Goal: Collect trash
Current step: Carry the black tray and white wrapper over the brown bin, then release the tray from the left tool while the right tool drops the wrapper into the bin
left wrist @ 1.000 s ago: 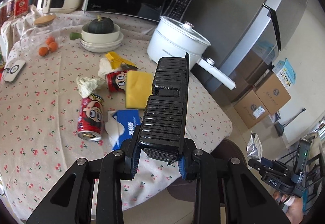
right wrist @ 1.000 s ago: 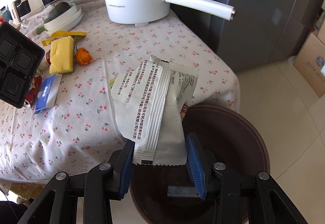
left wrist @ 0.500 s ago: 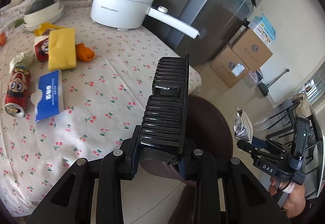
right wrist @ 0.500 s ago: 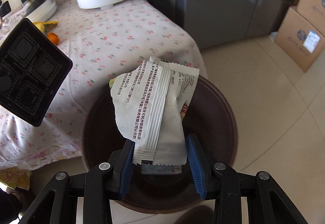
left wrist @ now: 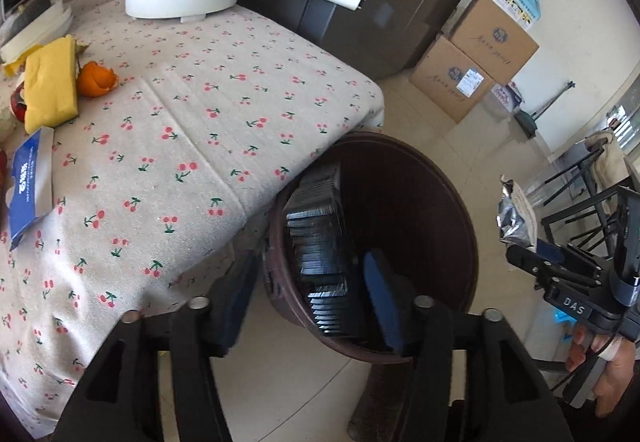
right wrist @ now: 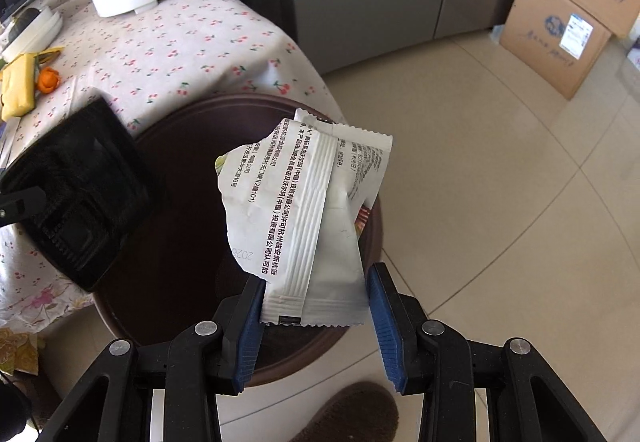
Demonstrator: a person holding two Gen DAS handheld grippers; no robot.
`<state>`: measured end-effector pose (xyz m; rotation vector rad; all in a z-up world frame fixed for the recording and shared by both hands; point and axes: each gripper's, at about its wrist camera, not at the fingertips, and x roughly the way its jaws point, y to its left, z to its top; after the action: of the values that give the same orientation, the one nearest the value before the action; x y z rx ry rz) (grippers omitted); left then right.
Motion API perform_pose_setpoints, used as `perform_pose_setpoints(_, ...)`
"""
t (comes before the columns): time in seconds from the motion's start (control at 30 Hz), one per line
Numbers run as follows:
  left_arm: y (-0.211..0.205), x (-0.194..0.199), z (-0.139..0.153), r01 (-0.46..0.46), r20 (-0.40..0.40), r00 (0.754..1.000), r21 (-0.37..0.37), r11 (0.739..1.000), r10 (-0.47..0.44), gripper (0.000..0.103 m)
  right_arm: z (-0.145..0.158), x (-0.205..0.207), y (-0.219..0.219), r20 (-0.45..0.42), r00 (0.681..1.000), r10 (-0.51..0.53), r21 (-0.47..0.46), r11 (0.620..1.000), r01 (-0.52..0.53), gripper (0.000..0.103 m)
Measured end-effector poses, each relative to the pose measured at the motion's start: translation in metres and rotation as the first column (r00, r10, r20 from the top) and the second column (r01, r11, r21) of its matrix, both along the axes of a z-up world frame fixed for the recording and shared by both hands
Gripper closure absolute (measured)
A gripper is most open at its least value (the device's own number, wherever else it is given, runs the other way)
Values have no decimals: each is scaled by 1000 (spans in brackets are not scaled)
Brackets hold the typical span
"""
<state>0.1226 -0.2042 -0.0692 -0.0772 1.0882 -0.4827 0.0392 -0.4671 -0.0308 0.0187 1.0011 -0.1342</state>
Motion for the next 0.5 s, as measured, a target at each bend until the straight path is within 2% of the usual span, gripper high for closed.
perform_pose_setpoints(0.2,20,6,3,-59,17,998,46,997,58,23,2,2,0,3,1000,2,4,1000,-2,59)
perform_pose_setpoints(0.33,38,7,6,-93,20,996,60,994,92,21,2,5,8,4,1000,17,-3,1000,-17,59)
perform_pose_setpoints(0.5,58,4,15,-119,56,992,80,990,115,15,1,13,19,-8,999,34,-14,999,-34,59)
